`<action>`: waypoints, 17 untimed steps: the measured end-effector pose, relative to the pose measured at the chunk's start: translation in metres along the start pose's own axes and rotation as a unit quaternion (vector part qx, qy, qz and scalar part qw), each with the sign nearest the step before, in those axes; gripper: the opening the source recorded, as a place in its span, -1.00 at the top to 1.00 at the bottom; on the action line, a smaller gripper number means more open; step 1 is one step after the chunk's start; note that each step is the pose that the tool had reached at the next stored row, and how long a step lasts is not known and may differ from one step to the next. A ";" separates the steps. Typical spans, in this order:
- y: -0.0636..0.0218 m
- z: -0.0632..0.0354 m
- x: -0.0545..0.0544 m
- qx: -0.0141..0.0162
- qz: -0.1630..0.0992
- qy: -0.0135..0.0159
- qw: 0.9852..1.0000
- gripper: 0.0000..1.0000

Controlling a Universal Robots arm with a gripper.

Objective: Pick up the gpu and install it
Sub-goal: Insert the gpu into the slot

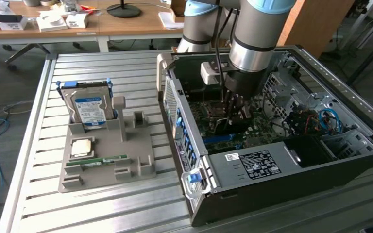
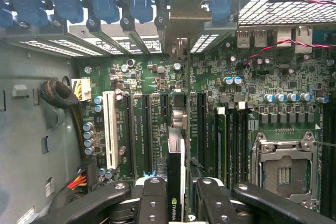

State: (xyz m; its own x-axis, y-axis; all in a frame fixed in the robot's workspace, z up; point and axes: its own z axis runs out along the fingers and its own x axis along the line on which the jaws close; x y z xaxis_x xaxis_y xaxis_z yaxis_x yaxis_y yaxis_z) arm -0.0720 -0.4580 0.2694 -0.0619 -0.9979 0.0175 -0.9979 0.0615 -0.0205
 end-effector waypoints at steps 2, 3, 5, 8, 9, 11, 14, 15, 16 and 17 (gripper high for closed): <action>0.0000 0.0001 0.000 0.000 0.000 0.000 1.000 0.47; 0.0000 0.0009 0.000 0.000 0.000 0.000 1.000 0.47; 0.0000 0.0021 0.000 0.000 0.000 0.000 1.000 0.47; 0.0001 0.0037 0.000 0.000 0.000 0.000 1.000 0.47; 0.0001 0.0038 0.000 0.000 0.000 0.000 1.000 0.47; 0.0001 0.0045 0.000 0.000 0.000 0.000 1.000 0.47; 0.0001 0.0045 0.000 0.000 0.000 0.000 1.000 0.47; 0.0001 0.0045 0.000 0.000 0.000 0.000 1.000 0.47; 0.0001 0.0045 0.000 0.000 0.000 0.000 1.000 0.47; 0.0001 0.0046 0.000 0.000 0.000 -0.001 1.000 0.47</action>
State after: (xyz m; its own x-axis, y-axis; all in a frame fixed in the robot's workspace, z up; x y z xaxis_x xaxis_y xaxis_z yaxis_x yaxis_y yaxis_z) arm -0.0720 -0.4580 0.2647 -0.0619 -0.9979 0.0164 -0.9979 0.0615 -0.0210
